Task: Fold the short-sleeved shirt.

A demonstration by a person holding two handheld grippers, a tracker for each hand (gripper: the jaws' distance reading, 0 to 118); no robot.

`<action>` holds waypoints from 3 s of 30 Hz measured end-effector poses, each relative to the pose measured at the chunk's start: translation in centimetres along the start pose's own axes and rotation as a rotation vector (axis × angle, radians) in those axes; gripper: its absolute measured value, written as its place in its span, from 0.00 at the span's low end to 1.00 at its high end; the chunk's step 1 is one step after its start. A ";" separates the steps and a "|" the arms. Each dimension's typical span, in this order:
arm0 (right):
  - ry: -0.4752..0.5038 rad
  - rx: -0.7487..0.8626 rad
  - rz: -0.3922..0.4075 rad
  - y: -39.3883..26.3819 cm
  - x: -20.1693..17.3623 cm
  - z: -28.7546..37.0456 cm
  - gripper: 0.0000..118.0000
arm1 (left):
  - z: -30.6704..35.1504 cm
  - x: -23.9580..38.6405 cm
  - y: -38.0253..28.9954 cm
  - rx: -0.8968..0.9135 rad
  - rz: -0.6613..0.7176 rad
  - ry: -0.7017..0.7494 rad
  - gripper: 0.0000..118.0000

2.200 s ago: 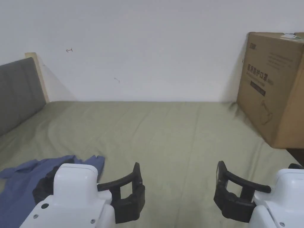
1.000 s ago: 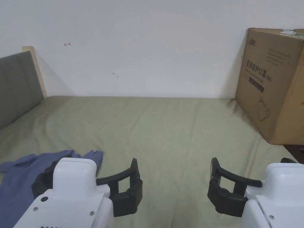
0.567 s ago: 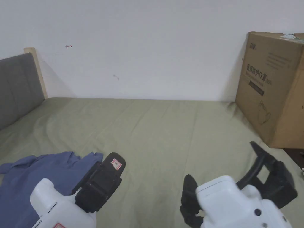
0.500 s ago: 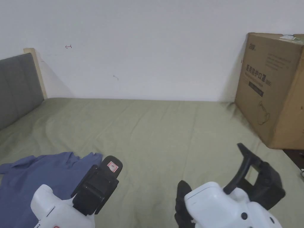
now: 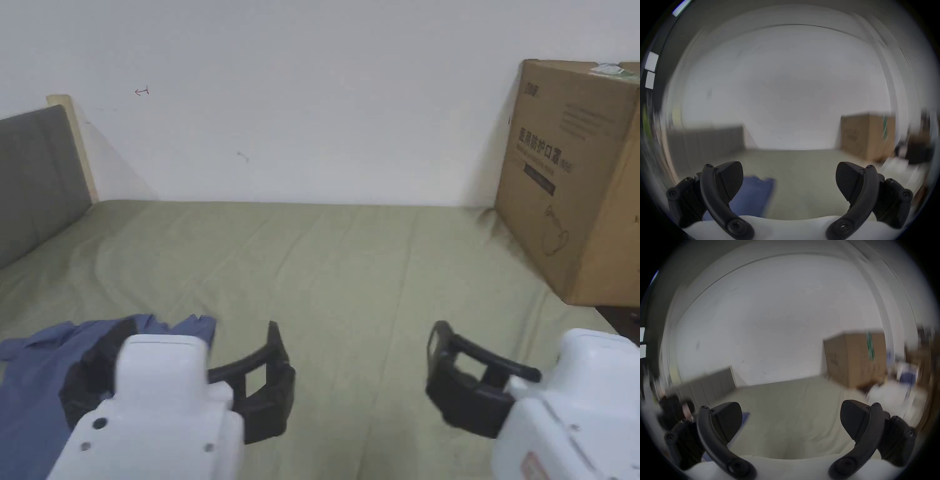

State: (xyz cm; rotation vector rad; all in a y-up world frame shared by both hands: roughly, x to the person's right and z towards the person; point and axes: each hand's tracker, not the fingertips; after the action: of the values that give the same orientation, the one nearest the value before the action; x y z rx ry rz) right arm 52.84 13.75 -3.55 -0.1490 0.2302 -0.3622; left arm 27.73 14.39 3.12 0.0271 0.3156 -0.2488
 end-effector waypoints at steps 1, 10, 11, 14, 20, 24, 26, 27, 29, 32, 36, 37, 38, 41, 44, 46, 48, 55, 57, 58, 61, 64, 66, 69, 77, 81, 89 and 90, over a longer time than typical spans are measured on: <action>-0.004 -0.011 -0.068 -0.2 0.9 -0.2 1.00 | 0.3 1.0 0.2 0.010 -0.110 0.024 0.97; -0.064 0.089 0.240 -0.5 -0.6 0.8 1.00 | 0.4 -0.5 0.8 -0.012 0.181 -0.129 0.97; -0.054 0.092 0.257 -0.5 -0.7 0.9 1.00 | 0.4 -0.5 0.7 -0.014 0.175 -0.129 0.97; -0.041 0.097 0.304 -0.8 -1.1 0.8 1.00 | 0.6 -0.6 0.5 -0.014 0.171 -0.134 0.97; -0.018 0.114 0.362 -0.7 -1.9 1.6 0.24 | 0.5 -1.9 0.6 -0.080 0.343 -0.195 0.29; 0.010 0.099 0.293 -0.6 -1.3 1.7 0.00 | 0.5 -2.1 0.4 -0.057 0.330 -0.148 0.00; 0.006 0.098 0.299 -0.6 -1.4 1.7 0.00 | 0.3 -2.5 0.5 -0.071 0.326 -0.187 0.00; 0.009 0.096 0.304 -0.6 -1.4 1.6 0.00 | 0.1 -2.6 0.5 -0.085 0.331 -0.171 0.00; 0.018 0.081 0.289 -0.6 -1.4 1.4 0.00 | -0.1 -3.2 0.0 -0.089 0.362 -0.180 0.00; 0.037 0.069 0.281 -0.8 -1.6 1.1 0.00 | -0.4 -3.9 -0.3 -0.109 0.370 -0.164 0.00; 0.083 0.069 0.334 -0.7 -3.2 0.3 0.00 | -0.4 -4.8 -0.2 -0.115 0.342 -0.114 0.00; 0.100 0.066 0.325 -0.6 -3.6 0.1 0.00 | -0.3 -5.0 -0.1 -0.119 0.341 -0.108 0.00; 0.138 0.062 0.308 -0.6 -4.2 -0.3 0.00 | -0.2 -5.4 0.0 -0.120 0.341 -0.093 0.00; 0.239 0.029 0.312 -0.8 -6.5 -1.6 0.00 | 0.5 -7.4 0.2 -0.124 0.336 -0.032 0.00; 0.345 0.013 0.337 -1.6 -9.8 -2.7 0.00 | 1.7 -10.0 0.3 -0.145 0.285 0.083 0.00; 0.442 -0.028 0.314 -2.4 -12.1 -3.3 0.00 | 2.7 -11.8 -0.1 -0.159 0.264 0.152 0.00; 0.518 -0.063 0.314 -3.5 -14.3 -3.5 0.00 | 3.8 -13.6 -0.3 -0.173 0.276 0.216 0.00; 0.637 -0.127 0.372 -6.4 -18.5 -3.8 0.00 | 4.7 -16.7 -1.4 -0.243 0.251 0.312 0.00; 0.640 -0.147 0.383 -6.7 -18.8 -4.2 0.00 | 3.7 -17.2 -2.3 -0.265 0.283 0.293 0.00; 0.635 -0.155 0.388 -6.9 -18.9 -4.5 0.00 | 3.0 -17.3 -2.8 -0.284 0.294 0.284 0.00; 0.615 -0.188 0.401 -7.5 -18.6 -5.9 0.00 | -0.4 -17.9 -4.9 -0.388 0.299 0.249 0.00; 0.594 -0.233 0.399 -8.4 -18.2 -7.5 0.00 | -5.2 -18.6 -8.4 -0.491 0.355 0.190 0.00; 0.585 -0.269 0.398 -9.3 -18.1 -8.8 0.00 | -9.7 -18.6 -11.4 -0.585 0.418 0.095 0.00; 0.570 -0.325 0.404 -10.8 -18.1 -10.9 0.00 | -15.8 -18.6 -16.8 -0.770 0.425 0.036 0.00; 0.519 -0.434 0.402 -13.9 -17.2 -14.9 0.00 | -23.4 -20.1 -23.6 -0.946 0.405 0.001 0.86; 0.506 -0.510 0.371 -14.9 -15.9 -15.9 0.00 | -25.3 -20.7 -24.5 -0.931 0.419 -0.010 0.90; 0.462 -0.561 0.380 -16.0 -14.0 -17.1 0.00 | -28.8 -19.1 -28.4 -1.105 0.337 -0.050 0.92; 0.463 -0.567 0.373 -16.0 -13.9 -17.2 0.00 | -28.9 -18.7 -28.5 -1.094 0.296 -0.053 0.93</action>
State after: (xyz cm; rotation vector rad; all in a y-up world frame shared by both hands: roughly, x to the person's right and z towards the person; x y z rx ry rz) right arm 30.59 2.24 -14.45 -0.5738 0.8060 0.0562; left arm -5.25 -6.90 -18.18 -1.0044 0.3566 0.2393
